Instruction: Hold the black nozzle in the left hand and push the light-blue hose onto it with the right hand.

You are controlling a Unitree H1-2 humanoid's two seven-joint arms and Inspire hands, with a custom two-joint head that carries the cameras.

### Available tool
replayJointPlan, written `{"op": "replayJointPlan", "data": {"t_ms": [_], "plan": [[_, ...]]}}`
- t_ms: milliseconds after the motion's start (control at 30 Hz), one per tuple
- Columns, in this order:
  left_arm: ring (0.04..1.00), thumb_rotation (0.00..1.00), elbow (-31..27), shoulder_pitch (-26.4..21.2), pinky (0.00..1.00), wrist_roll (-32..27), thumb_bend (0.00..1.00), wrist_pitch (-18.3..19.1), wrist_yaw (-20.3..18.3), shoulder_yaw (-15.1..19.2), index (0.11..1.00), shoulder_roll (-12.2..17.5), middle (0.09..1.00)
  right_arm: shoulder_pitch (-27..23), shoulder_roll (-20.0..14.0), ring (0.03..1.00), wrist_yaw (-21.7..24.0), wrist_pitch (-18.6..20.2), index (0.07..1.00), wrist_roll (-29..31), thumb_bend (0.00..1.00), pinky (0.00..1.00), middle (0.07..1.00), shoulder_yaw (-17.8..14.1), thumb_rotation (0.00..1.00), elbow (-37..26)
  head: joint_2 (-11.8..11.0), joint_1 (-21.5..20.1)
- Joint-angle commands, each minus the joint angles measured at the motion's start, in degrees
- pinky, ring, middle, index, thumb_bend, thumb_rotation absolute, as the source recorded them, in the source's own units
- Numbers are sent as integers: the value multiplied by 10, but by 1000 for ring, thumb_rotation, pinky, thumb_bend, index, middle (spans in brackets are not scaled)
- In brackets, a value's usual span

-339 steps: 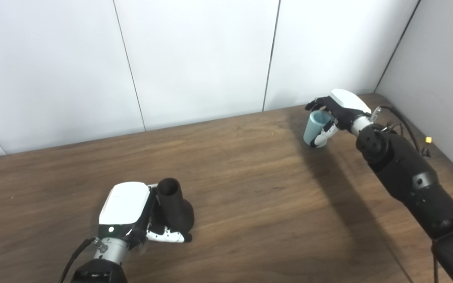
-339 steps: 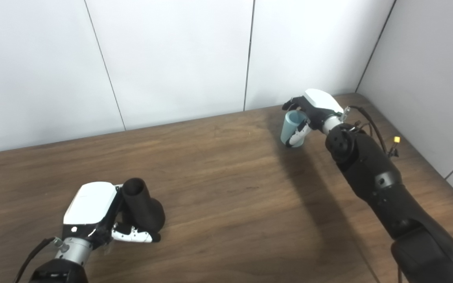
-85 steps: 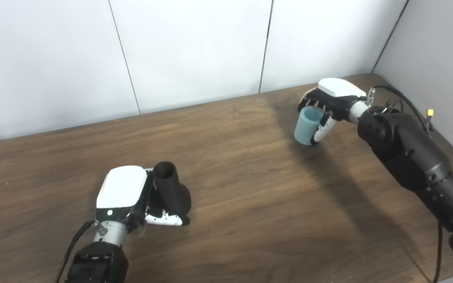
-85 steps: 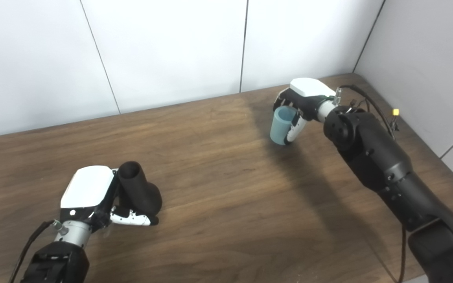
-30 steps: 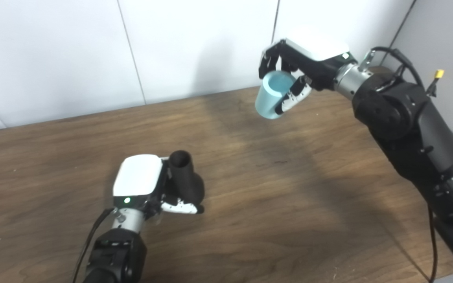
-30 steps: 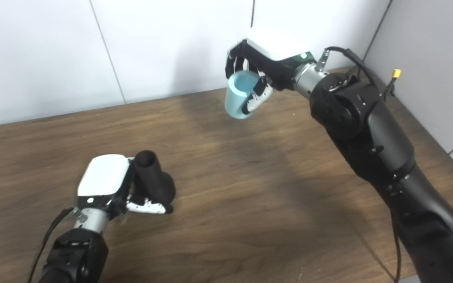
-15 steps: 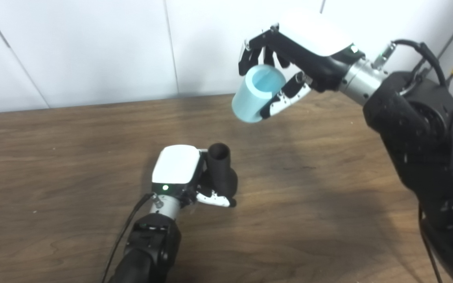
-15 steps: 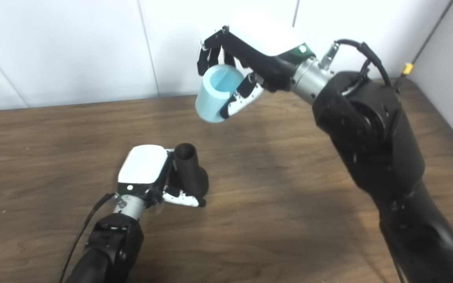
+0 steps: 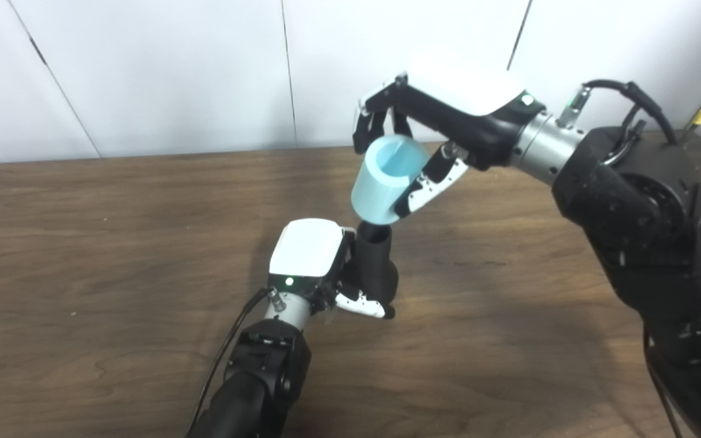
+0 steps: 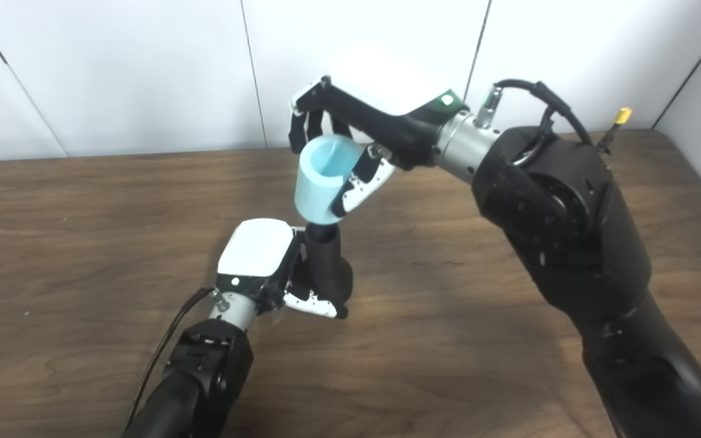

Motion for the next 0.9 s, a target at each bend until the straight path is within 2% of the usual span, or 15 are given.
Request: {"op": "replayJointPlan", "data": {"t_ms": [0, 33, 100, 200, 367, 533, 700, 867], "plan": [[493, 0, -3, -16, 375, 6, 526, 0, -3, -6, 486, -9, 473, -13, -9, 369, -2, 1, 521, 5, 515, 457, 487, -10, 0, -4, 1, 0], [497, 0, -3, -16, 377, 7, 526, 1, -4, -7, 485, -9, 478, -10, -8, 376, -1, 2, 512, 4, 517, 502, 484, -9, 0, -3, 2, 0], [500, 0, -4, -16, 381, 8, 526, 3, -6, -8, 484, -9, 483, -6, -6, 374, 3, 7, 505, 2, 518, 481, 480, -8, 0, -2, 3, 0], [503, 0, -9, -17, 386, 8, 525, 3, -12, -8, 484, -8, 485, -4, -7, 367, 13, 17, 511, 2, 515, 361, 488, -6, 0, -2, 4, -1], [499, 0, -9, -17, 379, 11, 526, 3, -13, -8, 483, -8, 485, -4, -14, 364, 24, 4, 503, -1, 515, 322, 498, -1, 0, 0, 4, -1], [482, 0, -10, -18, 362, 15, 527, 4, -15, -8, 486, -9, 466, -3, -16, 347, 28, 2, 533, -1, 511, 284, 474, -3, 0, 0, 9, -6], [485, 0, -12, -18, 361, 16, 527, 4, -18, -8, 485, -10, 472, 1, -13, 368, 34, 11, 507, 2, 515, 328, 496, -5, 0, -1, 11, -6], [481, 0, -13, -18, 362, 17, 527, 4, -15, -8, 485, -11, 471, 4, -8, 374, 28, 5, 499, 1, 516, 402, 499, -3, 0, 5, 13, -6]]}}
